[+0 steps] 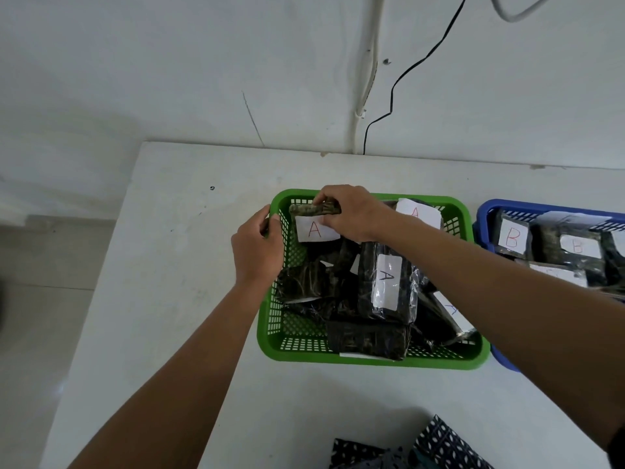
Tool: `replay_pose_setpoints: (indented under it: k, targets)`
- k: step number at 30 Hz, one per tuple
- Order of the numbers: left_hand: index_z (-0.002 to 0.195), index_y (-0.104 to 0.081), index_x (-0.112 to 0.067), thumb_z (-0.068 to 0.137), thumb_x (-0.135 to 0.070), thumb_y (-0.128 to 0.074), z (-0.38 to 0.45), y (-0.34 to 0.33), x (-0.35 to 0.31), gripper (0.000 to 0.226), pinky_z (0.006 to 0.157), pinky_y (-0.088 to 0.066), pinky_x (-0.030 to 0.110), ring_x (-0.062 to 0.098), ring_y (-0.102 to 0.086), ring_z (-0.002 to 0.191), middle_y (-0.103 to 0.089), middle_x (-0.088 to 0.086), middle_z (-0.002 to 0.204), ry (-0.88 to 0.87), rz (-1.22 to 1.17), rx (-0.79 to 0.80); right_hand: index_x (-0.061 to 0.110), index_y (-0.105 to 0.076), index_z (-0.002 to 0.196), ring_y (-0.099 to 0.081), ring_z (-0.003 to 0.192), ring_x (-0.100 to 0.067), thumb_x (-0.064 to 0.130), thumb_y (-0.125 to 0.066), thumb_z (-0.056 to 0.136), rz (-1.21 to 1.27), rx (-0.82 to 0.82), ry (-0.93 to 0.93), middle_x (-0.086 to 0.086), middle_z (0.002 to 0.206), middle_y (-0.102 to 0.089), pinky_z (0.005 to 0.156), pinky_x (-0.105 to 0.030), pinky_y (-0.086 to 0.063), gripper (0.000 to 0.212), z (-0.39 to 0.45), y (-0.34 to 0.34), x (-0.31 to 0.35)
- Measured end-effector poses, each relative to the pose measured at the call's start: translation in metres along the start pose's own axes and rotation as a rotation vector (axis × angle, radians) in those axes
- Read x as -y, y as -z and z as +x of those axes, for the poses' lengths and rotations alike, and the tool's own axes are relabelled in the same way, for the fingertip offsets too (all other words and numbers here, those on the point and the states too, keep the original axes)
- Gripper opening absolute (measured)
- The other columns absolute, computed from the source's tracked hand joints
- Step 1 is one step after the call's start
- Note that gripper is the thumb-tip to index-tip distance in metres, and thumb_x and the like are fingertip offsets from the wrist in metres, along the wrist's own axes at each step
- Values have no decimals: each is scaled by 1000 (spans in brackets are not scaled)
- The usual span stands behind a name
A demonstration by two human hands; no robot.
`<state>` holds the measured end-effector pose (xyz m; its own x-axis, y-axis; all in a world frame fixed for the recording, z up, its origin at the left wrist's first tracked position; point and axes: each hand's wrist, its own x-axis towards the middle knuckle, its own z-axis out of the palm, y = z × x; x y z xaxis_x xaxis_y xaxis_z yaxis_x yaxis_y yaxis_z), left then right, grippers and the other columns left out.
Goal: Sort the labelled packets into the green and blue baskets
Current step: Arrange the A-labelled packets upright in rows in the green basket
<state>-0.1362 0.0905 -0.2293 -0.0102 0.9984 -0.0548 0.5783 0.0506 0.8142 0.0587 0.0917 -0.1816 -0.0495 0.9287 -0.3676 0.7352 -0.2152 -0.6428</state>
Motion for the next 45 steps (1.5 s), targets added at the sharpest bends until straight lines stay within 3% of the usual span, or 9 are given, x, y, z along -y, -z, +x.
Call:
replay_pose_setpoints:
  k: [8, 16, 19, 24, 27, 31, 33, 37, 45]
  targets:
    - [113, -72, -25, 102, -27, -49, 0, -1, 1, 26, 51, -34, 14, -3, -51, 51, -61, -18, 64, 1, -42, 9, 22, -64, 121, -58, 110, -22, 26, -69, 93, 110, -2, -77, -3, 123, -62, 89, -30, -46, 28, 4, -14, 3]
    - [111, -72, -26, 102, -28, -48, -1, 1, -1, 26, 51, -36, 14, -1, -54, 54, -63, -15, 65, -1, -29, 10, 23, -70, 118, -57, 111, -22, 32, -63, 95, -571, -300, 164, -1, 120, -60, 87, -37, -49, 26, -24, -23, 24]
    - [107, -72, -28, 101, -27, -48, 0, 2, -3, 25, 56, -39, 17, 5, -60, 63, -66, -12, 69, -21, -5, 3, 26, -70, 114, -62, 100, -17, 53, -65, 88, -319, -11, 228, 6, 109, -67, 87, -38, -53, 37, -37, -22, 28]
    - [108, -73, -27, 102, -27, -48, -1, 3, -3, 26, 58, -40, 4, -2, -61, 74, -66, -18, 69, -24, 8, 5, 38, -56, 135, -59, 115, -21, 70, -69, 74, -600, 309, 190, 8, 126, -64, 96, -44, -51, 69, -45, -30, 27]
    - [106, -73, -26, 102, -27, -48, -1, 3, -4, 26, 57, -38, 3, -8, -59, 71, -63, -19, 67, -23, 7, -2, 31, -62, 127, -62, 100, -17, 57, -66, 84, -471, 279, 243, 9, 108, -67, 90, -37, -52, 50, -46, -25, 20]
    - [102, -72, -28, 102, -27, -47, -1, 4, -4, 25, 55, -38, 13, -2, -59, 66, -64, -16, 68, -38, 19, 13, 18, -69, 109, -53, 66, -6, 33, -46, 101, 31, 111, 205, 6, 82, -63, 57, -13, -42, 28, -43, -7, 5]
    - [102, -72, -33, 102, -28, -47, -2, 4, -5, 26, 53, -39, 11, -2, -61, 70, -66, -18, 70, -17, 10, 17, 23, -65, 100, -54, 70, -13, 33, -41, 104, 221, 45, 94, -3, 86, -65, 59, -21, -41, 26, -42, 2, -1]
    - [104, -73, -35, 102, -29, -47, -2, 4, -6, 26, 54, -41, 9, -5, -62, 71, -68, -20, 71, 8, -12, 21, 28, -56, 84, -59, 57, -2, 49, -41, 103, 314, 1, 6, 6, 75, -64, 53, -14, -42, 32, -40, 14, -6]
    - [105, -73, -29, 102, -28, -47, -3, 2, -5, 26, 51, -39, 17, -1, -53, 53, -62, -14, 61, 12, -9, 13, 26, -64, 94, -58, 54, -9, 58, -68, 86, 247, -221, -16, -4, 78, -71, 49, -19, -44, 33, -42, 25, -20]
